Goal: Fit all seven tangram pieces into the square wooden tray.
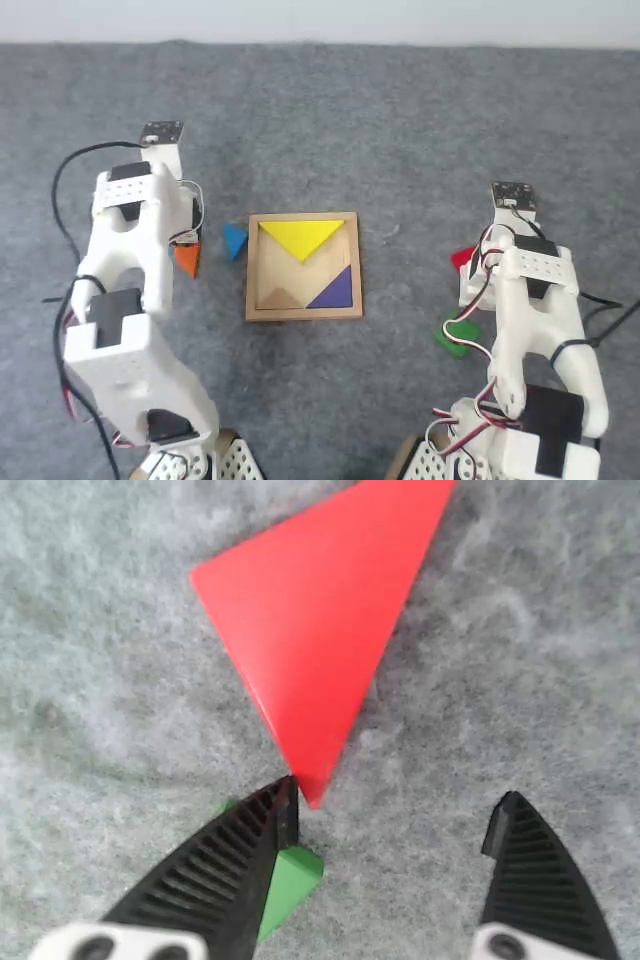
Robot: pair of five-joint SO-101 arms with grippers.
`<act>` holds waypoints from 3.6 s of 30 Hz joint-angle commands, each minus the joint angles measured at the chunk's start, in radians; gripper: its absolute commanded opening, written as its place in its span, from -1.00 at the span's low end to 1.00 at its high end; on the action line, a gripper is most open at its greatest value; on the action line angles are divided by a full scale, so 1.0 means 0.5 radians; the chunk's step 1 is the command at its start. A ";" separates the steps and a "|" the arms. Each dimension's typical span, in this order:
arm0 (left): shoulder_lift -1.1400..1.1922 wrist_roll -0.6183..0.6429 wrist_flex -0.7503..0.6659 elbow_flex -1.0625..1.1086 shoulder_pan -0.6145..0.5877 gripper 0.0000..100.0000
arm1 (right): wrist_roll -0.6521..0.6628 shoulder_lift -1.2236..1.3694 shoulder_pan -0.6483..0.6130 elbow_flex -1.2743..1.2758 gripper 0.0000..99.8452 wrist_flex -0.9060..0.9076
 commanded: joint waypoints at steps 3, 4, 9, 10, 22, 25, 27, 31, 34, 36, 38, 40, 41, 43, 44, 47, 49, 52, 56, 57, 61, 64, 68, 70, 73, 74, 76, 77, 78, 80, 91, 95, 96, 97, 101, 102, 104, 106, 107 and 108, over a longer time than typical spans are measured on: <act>-0.006 -0.009 0.043 0.051 0.080 -0.91 | -0.003 -0.057 0.026 0.003 -0.38 -0.008; -0.006 -0.009 0.043 0.048 0.080 -0.90 | -0.003 -0.057 0.026 0.003 -0.38 -0.008; 0.015 -0.018 0.095 -0.020 -0.012 -0.66 | -0.003 -0.057 0.029 0.003 -0.38 -0.008; 0.015 -0.021 0.101 -0.026 -0.031 -0.62 | -0.003 -0.060 0.029 0.003 -0.38 -0.008; 0.230 -0.123 0.242 -0.241 -0.006 -0.65 | -0.003 -0.072 0.029 0.003 -0.38 -0.005; 0.285 -0.123 0.279 -0.311 0.000 -0.72 | -0.003 -0.072 0.029 0.003 -0.38 -0.002; 0.292 -0.123 0.282 -0.321 0.000 -0.81 | -0.003 -0.072 0.029 0.003 -0.38 -0.002; 0.292 -0.123 0.282 -0.321 -0.003 -0.93 | -0.003 -0.072 0.029 0.003 -0.38 -0.002; 0.288 -0.126 0.328 -0.321 -0.006 -0.94 | -0.003 -0.069 0.029 0.003 -0.38 -0.002; 0.288 -0.126 0.356 -0.321 0.003 -0.94 | -0.003 -0.069 0.029 0.003 -0.38 -0.002; 0.288 -0.126 0.356 -0.321 0.003 -0.94 | -0.003 -0.069 0.029 0.003 -0.38 -0.002; 0.264 -0.126 0.356 -0.318 0.003 -0.97 | -0.003 -0.069 0.029 0.003 -0.38 -0.002; 0.230 -0.126 0.359 -0.308 0.003 -0.97 | -0.003 -0.069 0.029 0.003 -0.38 -0.002; 0.117 -0.126 0.390 -0.272 0.006 -0.97 | -0.003 -0.069 0.029 0.003 -0.38 -0.002; 0.037 -0.126 0.405 -0.247 0.018 -0.97 | -0.003 -0.066 0.029 0.003 -0.38 -0.002; -0.242 -0.123 0.436 -0.109 0.098 -0.97 | -0.003 -0.063 0.029 0.003 -0.38 -0.005; -0.430 -0.117 0.436 -0.002 0.178 -0.97 | -0.003 -0.063 0.029 0.003 -0.38 -0.005; -0.654 0.015 0.436 0.103 0.292 -0.97 | -0.003 -0.060 0.029 0.003 -0.38 -0.005; -0.835 0.166 0.439 0.121 0.420 -0.97 | -0.003 -0.060 0.029 0.003 -0.38 -0.005; -0.856 0.209 0.436 0.118 0.463 -0.97 | -0.003 -0.060 0.029 0.003 -0.38 -0.005; -0.868 0.405 0.371 0.124 0.694 -0.97 | -0.003 -0.063 0.029 0.003 -0.38 -0.005; -0.865 0.546 0.270 0.127 0.896 -0.97 | -0.003 -0.063 0.029 0.003 -0.38 -0.005; -0.859 0.709 0.015 0.167 1.120 -0.97 | -0.003 -0.063 0.029 0.003 -0.38 -0.005; -0.807 0.792 -0.166 0.232 1.200 -0.97 | -0.003 -0.063 0.032 0.003 -0.38 -0.005; -0.635 0.939 -0.396 0.296 1.274 -0.97 | -0.003 -0.060 0.032 0.003 -0.38 -0.005; -0.562 0.973 -0.442 0.287 1.295 -0.97 | -0.003 -0.060 0.032 0.003 -0.38 -0.005; -0.451 1.000 -0.473 0.262 1.341 -0.97 | -0.003 -0.060 0.032 0.003 -0.38 -0.005; -0.405 1.000 -0.473 0.229 1.369 -0.97 | -0.003 -0.060 0.032 0.003 -0.38 -0.005; -0.377 1.000 -0.470 0.204 1.387 -0.97 | -0.003 -0.063 0.032 0.009 -0.38 -0.005; -0.350 1.000 -0.470 0.167 1.427 -0.97 | -0.003 -0.072 0.032 0.012 -0.38 -0.005; -0.206 1.000 -0.479 0.094 1.439 -0.97 | -0.003 -0.066 0.032 0.012 -0.38 -0.005; -0.157 1.000 -0.479 0.091 1.445 -0.86 | -0.003 -0.066 0.032 0.012 -0.38 -0.005; -0.160 1.000 -0.476 0.091 1.442 -0.83 | -0.003 -0.066 0.032 0.012 -0.38 -0.005; -0.163 1.000 -0.473 0.091 1.439 -0.81 | -0.003 -0.066 0.032 0.012 -0.38 -0.005; -0.175 1.000 -0.442 0.091 1.436 -0.77 | -0.003 -0.060 0.032 0.012 -0.38 -0.005; -0.193 1.000 -0.430 0.091 1.436 -0.77 | -0.003 -0.060 0.032 0.012 -0.38 -0.005; -0.242 0.991 -0.427 0.097 1.424 -0.77 | -0.003 -0.060 0.032 0.012 -0.38 -0.005; -0.285 0.988 -0.427 0.103 1.381 -0.76 | -0.003 -0.060 0.032 0.012 -0.38 -0.005; -0.301 0.988 -0.423 0.103 1.356 -0.76 | -0.003 -0.060 0.032 0.012 -0.38 -0.005; -0.310 0.988 -0.423 0.103 1.332 -0.75 | -0.003 -0.060 0.032 0.012 -0.38 -0.005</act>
